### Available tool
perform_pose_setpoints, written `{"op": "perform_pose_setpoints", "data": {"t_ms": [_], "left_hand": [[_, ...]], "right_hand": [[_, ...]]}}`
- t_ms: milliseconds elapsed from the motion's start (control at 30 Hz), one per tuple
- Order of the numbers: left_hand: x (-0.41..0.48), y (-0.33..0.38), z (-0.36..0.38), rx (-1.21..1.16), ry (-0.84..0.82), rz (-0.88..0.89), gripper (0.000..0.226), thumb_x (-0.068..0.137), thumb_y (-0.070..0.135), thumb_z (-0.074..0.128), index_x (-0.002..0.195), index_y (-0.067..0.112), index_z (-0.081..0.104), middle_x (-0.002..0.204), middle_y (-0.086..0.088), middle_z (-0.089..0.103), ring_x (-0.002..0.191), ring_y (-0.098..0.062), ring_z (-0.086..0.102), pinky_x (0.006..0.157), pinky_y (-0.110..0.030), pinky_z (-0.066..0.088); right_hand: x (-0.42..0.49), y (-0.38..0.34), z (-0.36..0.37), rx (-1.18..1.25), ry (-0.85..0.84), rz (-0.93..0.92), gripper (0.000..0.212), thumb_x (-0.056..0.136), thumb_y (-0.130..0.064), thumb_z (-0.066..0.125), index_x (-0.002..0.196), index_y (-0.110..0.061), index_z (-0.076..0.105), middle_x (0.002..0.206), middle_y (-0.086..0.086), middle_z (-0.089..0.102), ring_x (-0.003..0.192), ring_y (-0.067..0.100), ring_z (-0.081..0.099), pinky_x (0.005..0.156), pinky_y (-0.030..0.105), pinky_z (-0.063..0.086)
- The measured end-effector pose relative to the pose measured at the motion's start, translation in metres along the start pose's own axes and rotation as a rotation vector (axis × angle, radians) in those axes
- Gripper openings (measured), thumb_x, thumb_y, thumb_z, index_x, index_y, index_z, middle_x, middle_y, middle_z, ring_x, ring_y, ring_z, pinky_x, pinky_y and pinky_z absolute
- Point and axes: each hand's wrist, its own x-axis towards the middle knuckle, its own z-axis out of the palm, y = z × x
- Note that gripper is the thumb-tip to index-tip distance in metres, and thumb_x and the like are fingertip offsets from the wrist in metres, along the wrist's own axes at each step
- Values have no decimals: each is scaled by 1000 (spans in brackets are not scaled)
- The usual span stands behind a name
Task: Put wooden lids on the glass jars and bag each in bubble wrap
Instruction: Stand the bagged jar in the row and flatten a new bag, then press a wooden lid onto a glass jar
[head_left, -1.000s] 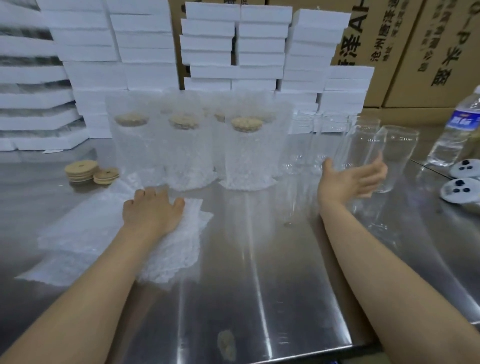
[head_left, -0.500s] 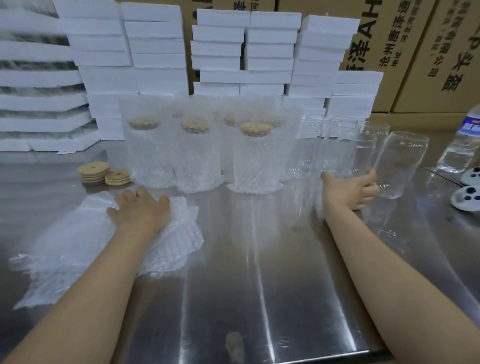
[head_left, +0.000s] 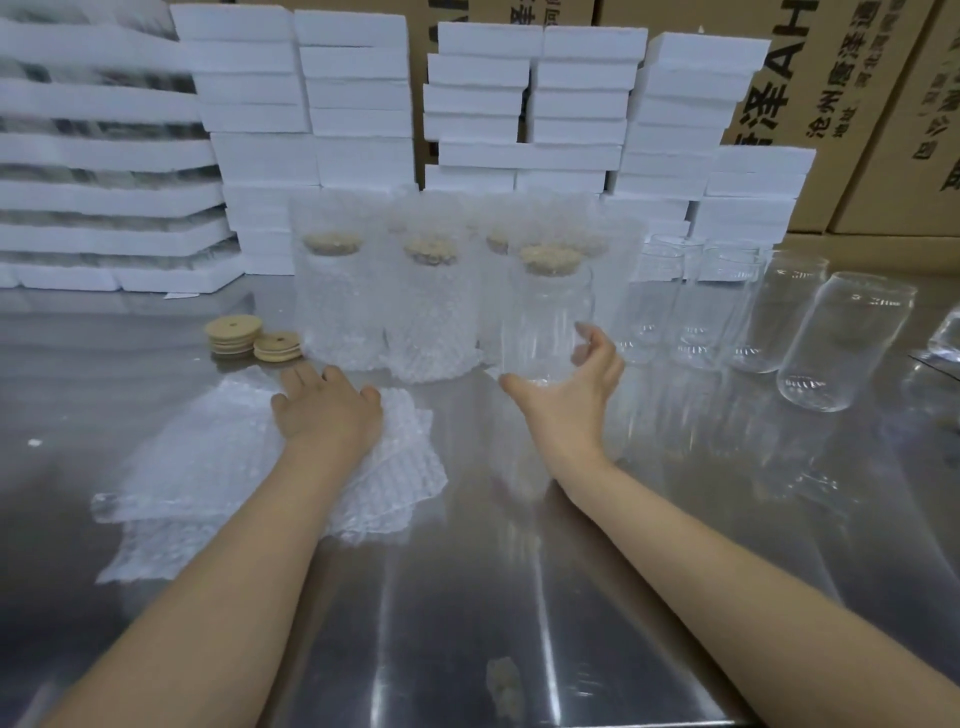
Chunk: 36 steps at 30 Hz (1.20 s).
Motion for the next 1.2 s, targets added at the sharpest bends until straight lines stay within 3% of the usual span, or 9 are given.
{"op": "perform_pose_setpoints", "data": {"t_ms": [100,200,300,367,433,667,767,1067,1200], "left_hand": [[2,-1,0,-43,-14,1,62,100,45,25,148,5,19,155,-20,13,143,-32,10,111,-42,22],[15,-10,-7,-178,72,-27,61,100,42,31,145,1,24,152,-23,18,140,-36,17,108,-44,26],[36,-25,-15,-254,246,5,45,98,26,39,128,-7,42,137,-28,36,127,-39,31,101,-44,29],[47,-34,-11,-257,285,52,38,95,16,44,123,-9,45,131,-29,41,121,-40,36,98,-45,29],[55,-41,-2,-280,275,37,37,94,13,47,124,-8,46,130,-28,43,120,-42,40,97,-46,32],[86,-46,10,-206,166,31,40,95,23,45,128,-1,47,137,-21,42,129,-35,33,104,-43,30],[97,-47,14,-187,103,50,34,93,27,42,119,7,51,133,-18,46,126,-35,35,102,-42,33],[100,-43,17,-120,118,-24,52,91,37,48,131,4,45,143,-17,25,131,-37,22,107,-45,21],[102,-45,16,-256,45,-35,55,89,36,52,134,6,40,139,-20,40,126,-42,38,106,-48,34]], "right_hand": [[-3,2,5,11,-221,-49,86,64,-11,85,134,-21,36,125,0,30,117,12,38,101,21,39],[-3,6,10,-6,-348,-69,89,66,-14,87,138,-20,37,126,0,32,114,9,42,81,-4,34],[-2,9,10,-1,-427,-38,89,71,-22,86,143,-21,34,126,-2,37,114,9,45,89,6,40],[-2,11,10,15,-489,-9,89,75,-26,83,146,-19,30,132,1,40,120,10,45,102,22,41],[-2,11,11,33,-542,-2,88,77,-26,82,147,-19,28,137,2,42,126,12,44,109,28,38],[2,15,15,48,-594,8,90,78,-28,81,149,-21,26,135,-4,43,127,4,43,110,27,37],[5,17,17,43,-608,-4,89,78,-31,80,148,-25,26,135,-7,43,127,1,42,109,26,38],[7,19,18,28,-616,-16,90,78,-36,79,148,-27,25,132,-9,45,125,1,44,107,25,39],[7,19,18,23,-612,-9,90,77,-36,80,148,-28,25,131,-8,46,124,2,45,106,24,39]]}}
